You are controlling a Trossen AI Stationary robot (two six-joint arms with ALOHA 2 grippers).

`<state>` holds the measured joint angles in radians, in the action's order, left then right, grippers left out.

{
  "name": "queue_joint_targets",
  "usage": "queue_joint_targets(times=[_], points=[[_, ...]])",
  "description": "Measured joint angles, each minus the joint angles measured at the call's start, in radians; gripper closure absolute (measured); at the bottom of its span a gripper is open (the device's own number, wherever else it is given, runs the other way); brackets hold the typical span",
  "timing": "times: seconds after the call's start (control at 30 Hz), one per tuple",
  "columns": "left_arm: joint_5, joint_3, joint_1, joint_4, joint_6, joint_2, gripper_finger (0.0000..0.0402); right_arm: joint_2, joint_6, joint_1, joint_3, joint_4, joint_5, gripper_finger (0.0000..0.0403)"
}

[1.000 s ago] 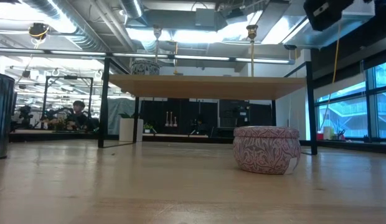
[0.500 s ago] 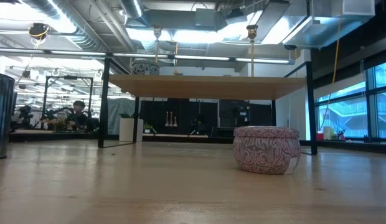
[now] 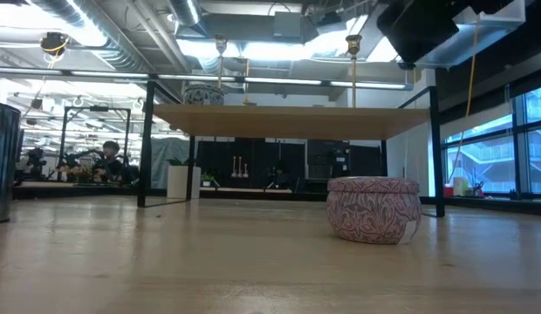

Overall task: Pick & Place candle stick holders
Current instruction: Put the pink scented candle on the shelf

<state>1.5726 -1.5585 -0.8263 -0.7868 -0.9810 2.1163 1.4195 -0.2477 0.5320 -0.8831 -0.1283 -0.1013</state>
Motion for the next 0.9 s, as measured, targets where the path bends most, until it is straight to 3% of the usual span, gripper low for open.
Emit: queue_joint_targets(times=[0.2, 0.47, 0.6, 0.9], points=[[-0.002, 0.0, -0.003, -0.032, -0.05, -0.005, 0.04, 0.081, -0.048, 0.006, -0.024, -0.006, 0.005, 0.0185], [-0.002, 0.0, -0.009, -0.026, -0.056, -0.006, 0.0399, 0.156, -0.08, 0.006, -0.025, -0.021, -0.111, 0.0108], [-0.002, 0.0, -0.009, -0.026, -0.056, -0.006, 0.0399, 0.199, -0.102, -0.002, -0.025, -0.022, -0.115, 0.0078], [-0.002, 0.0, -0.009, -0.026, -0.057, -0.006, 0.0398, 0.289, -0.123, -0.003, -0.025, -0.01, -0.113, 0.0066]])
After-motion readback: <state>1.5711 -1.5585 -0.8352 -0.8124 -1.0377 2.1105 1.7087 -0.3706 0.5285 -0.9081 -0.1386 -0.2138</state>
